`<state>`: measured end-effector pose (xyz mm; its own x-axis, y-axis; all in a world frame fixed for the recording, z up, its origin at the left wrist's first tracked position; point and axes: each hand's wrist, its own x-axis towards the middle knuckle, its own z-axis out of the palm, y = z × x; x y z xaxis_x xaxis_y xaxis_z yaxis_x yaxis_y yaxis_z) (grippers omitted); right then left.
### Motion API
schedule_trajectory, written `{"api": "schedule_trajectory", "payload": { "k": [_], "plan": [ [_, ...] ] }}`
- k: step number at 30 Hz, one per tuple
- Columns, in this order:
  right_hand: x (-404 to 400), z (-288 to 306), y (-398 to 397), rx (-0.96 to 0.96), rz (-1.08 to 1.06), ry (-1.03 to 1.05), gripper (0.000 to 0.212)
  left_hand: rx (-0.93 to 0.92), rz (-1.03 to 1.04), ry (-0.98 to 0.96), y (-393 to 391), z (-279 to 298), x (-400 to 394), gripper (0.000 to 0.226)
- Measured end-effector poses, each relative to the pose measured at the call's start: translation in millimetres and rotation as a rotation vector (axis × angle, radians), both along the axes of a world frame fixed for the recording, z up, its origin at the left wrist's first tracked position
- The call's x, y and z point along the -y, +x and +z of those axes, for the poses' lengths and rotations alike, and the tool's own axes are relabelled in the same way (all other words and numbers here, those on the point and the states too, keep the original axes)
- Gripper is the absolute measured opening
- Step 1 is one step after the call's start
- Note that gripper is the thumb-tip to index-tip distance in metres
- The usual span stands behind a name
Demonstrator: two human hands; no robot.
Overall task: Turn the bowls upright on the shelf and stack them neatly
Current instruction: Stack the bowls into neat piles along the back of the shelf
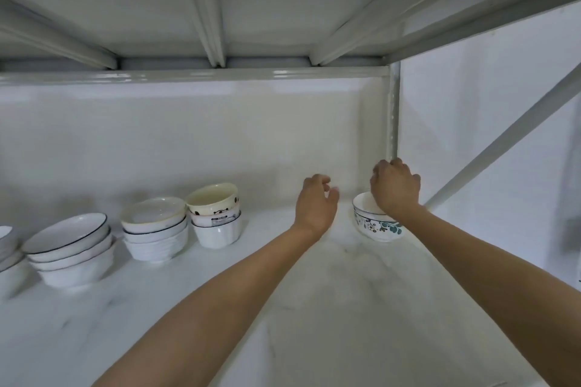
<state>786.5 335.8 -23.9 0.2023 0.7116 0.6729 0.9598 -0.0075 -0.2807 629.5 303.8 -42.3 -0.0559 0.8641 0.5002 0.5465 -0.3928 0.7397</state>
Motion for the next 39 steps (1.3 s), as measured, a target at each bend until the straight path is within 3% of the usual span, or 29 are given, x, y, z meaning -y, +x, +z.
{"api": "schedule_trajectory", "payload": {
  "k": [3, 9, 14, 22, 27, 30, 33, 37, 39],
  "plan": [
    [10.1, 8.8, -47.0, -0.116, 0.228, -0.084, 0.028, 0.077, 0.09, 0.088, -26.0, 2.0, 20.1, 0.029],
    [42.9, 16.5, -145.6, -0.26, 0.601, -0.314, 0.029, 0.304, 0.191, 0.04, -113.7, -6.7, 54.6, 0.022],
    [75.2, 9.8, -236.1, -0.334, 0.848, -0.49, 0.024, 0.385, 0.349, 0.045, -200.5, -7.2, 94.8, 0.021],
    [137.4, -16.2, -384.7, -0.266, 1.095, -0.806, 0.019, 0.459, 0.548, 0.075, -355.4, -19.8, 173.1, 0.018],
    [173.8, -41.0, -467.5, -0.385, 1.136, -0.916, 0.046, 0.556, 0.701, -0.009, -444.1, -34.1, 217.2, 0.016],
    [188.5, -48.3, -503.3, -0.508, 1.11, -0.935, 0.073, 0.64, 0.782, -0.125, -501.1, -47.4, 230.6, 0.028],
    [193.8, -51.0, -529.7, -0.705, 1.034, -0.921, 0.104, 0.711, 0.868, -0.188, -540.6, -49.9, 241.5, 0.054],
    [206.2, -41.2, -562.8, -1.005, 1.005, -0.935, 0.083, 0.72, 0.854, -0.241, -594.9, -52.3, 237.4, 0.095],
    [204.7, -45.0, -581.9, -1.125, 0.989, -0.884, 0.085, 0.762, 0.801, -0.281, -606.5, -47.4, 236.6, 0.104]
  ]
}}
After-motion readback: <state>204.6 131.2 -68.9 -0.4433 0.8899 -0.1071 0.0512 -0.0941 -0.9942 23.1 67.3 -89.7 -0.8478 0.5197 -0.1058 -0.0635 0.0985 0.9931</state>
